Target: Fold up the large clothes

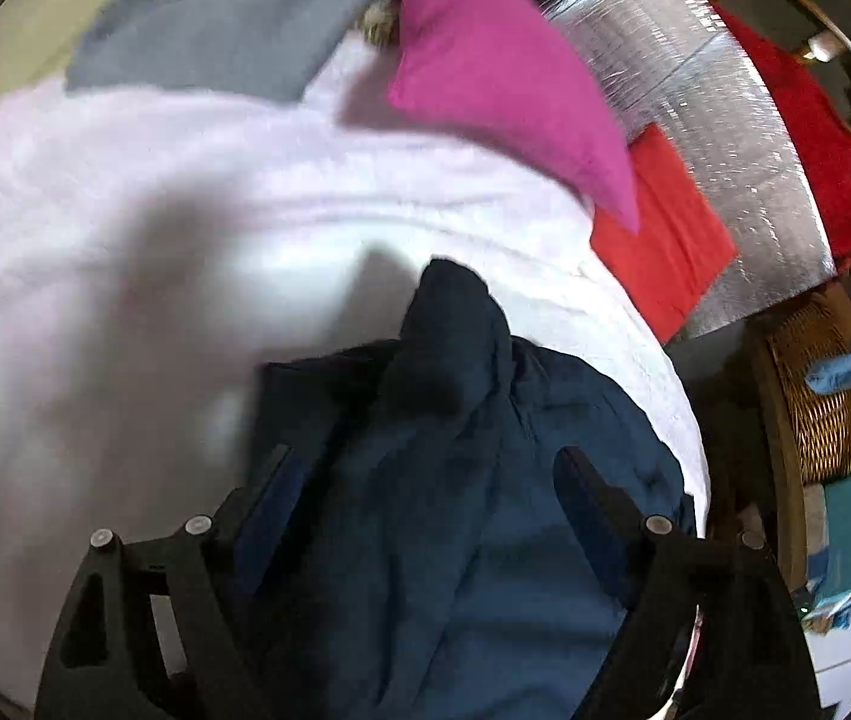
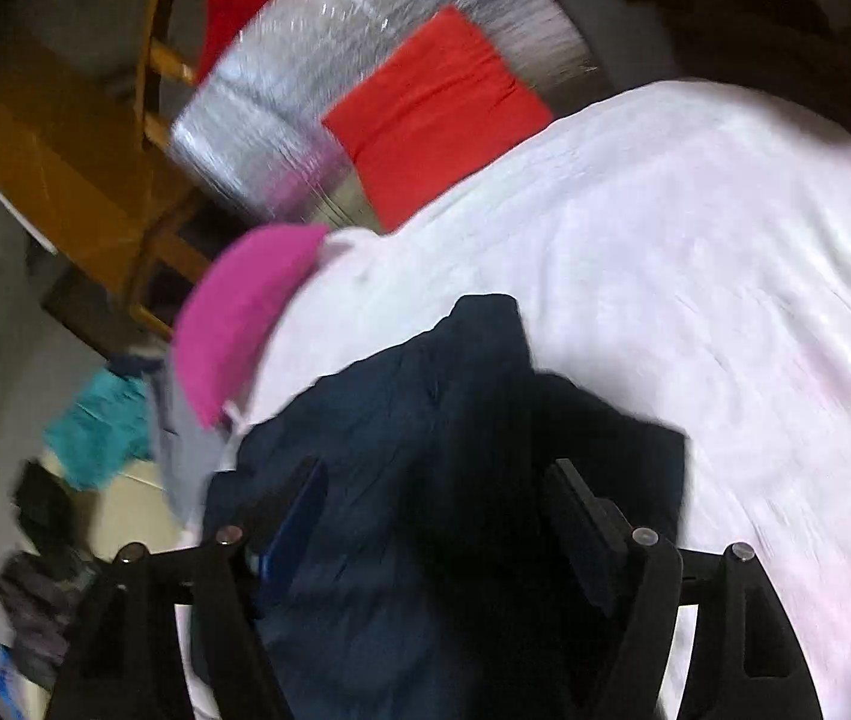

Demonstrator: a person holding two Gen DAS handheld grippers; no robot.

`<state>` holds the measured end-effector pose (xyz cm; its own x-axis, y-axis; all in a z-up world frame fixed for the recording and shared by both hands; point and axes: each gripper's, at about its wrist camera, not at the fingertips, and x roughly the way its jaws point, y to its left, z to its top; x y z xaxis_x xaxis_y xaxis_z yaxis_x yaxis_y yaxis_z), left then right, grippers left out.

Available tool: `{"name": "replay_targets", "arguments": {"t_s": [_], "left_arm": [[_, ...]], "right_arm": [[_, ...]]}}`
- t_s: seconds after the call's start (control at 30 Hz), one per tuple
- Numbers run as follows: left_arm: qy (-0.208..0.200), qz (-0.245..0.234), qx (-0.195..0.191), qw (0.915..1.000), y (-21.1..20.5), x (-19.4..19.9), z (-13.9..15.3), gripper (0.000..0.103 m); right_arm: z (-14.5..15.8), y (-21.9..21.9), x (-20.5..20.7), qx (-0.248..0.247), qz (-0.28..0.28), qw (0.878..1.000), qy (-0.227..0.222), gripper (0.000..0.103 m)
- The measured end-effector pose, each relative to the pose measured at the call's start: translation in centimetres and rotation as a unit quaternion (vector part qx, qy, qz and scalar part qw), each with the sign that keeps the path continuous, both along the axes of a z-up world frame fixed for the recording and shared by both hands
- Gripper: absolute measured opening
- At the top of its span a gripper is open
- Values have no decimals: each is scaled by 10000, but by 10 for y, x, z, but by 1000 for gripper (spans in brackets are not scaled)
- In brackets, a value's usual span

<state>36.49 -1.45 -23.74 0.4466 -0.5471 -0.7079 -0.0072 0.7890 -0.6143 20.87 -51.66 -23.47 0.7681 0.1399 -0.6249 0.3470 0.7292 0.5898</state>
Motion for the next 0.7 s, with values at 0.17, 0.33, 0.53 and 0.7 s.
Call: {"name": "replay_targets", "arguments": {"t_s": [0.17, 0.33, 0.53, 0.7], "left_arm": [[-116, -7, 365, 9993, -22, 22, -15, 36], [-150, 55, 397, 9991, -21, 23, -18, 17], [-294, -251, 942, 9948, -24, 21, -25, 13], [-137, -235, 829, 9962, -18, 21, -26, 17]], "right_arm": [[-16, 2, 51, -436, 141, 9975, 538, 30], [10, 6, 37, -832, 282, 9957, -292, 15], [-39, 5, 50, -781, 389, 9955, 382, 14], [-18, -1, 23, -620, 83, 9980, 17, 23]]}}
